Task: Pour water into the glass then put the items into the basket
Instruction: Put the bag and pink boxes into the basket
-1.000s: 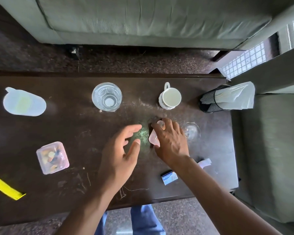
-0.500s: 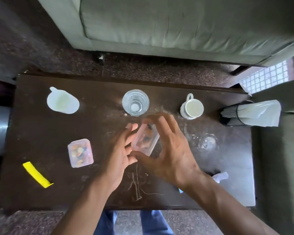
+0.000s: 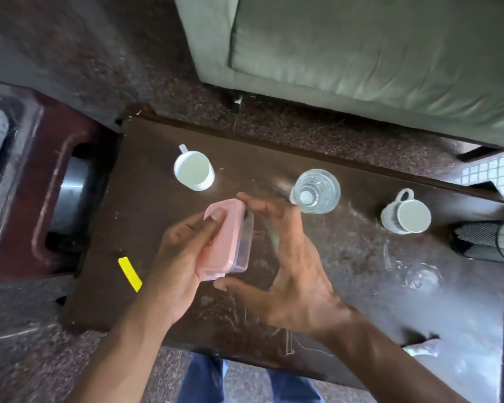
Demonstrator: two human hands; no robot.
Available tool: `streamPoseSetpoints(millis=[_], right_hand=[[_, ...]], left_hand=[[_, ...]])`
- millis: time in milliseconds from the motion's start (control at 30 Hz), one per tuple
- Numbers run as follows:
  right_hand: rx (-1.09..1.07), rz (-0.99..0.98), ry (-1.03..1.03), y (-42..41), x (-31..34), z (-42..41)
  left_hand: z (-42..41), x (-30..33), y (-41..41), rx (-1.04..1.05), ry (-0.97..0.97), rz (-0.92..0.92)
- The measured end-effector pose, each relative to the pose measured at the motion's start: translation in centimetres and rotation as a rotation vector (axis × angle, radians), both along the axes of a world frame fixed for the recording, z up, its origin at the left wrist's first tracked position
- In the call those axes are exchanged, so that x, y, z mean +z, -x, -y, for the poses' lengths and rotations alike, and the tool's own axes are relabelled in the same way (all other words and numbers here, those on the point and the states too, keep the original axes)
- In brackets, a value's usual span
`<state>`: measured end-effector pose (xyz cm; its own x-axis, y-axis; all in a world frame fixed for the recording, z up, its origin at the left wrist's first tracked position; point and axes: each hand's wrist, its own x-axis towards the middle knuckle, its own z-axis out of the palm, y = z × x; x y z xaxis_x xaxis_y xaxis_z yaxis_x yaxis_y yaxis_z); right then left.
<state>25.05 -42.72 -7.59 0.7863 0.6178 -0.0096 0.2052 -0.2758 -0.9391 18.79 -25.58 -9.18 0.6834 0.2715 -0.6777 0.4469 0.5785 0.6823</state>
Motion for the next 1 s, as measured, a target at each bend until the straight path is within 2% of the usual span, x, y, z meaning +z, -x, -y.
streamPoseSetpoints(millis=[100,200,300,400,533,667,867,1000], right_hand=[[0.083,-0.007,0.118,-0.1,-0.7,-1.3],[0.121,0.051,0.343,-0.1,-1.7,-3.2],[0.166,0.072,0.486,0.3,-3.4,-5.5],[0.388,0.191,0.622,1.1,-5.7,-7.5],[0.681,0.472,0.911,2.7,-8.1,-10.0],[0.690,0.496,0.983,3.6,-9.3,-11.2],[0.715,0.522,1.074,4.1,-9.5,-12.0],[0.646,0.460,0.996,4.0,-7.7,-13.5]], left_hand=[[-3.2,-0.6,0.7,0.122,-0.084,0.004],[-6.8,-1.2,1.6,0.271,-0.143,-0.018],[-9.6,-1.4,2.2,0.308,-0.168,-0.029],[-11.2,-1.7,2.5,0.299,-0.214,-0.034],[-12.5,-1.7,2.6,0.284,-0.235,0.017],[-14.0,-1.8,2.8,0.274,-0.263,0.050],[-16.1,-1.4,3.3,0.396,-0.301,-0.035],[-18.7,-0.6,4.5,0.377,-0.262,-0.038]])
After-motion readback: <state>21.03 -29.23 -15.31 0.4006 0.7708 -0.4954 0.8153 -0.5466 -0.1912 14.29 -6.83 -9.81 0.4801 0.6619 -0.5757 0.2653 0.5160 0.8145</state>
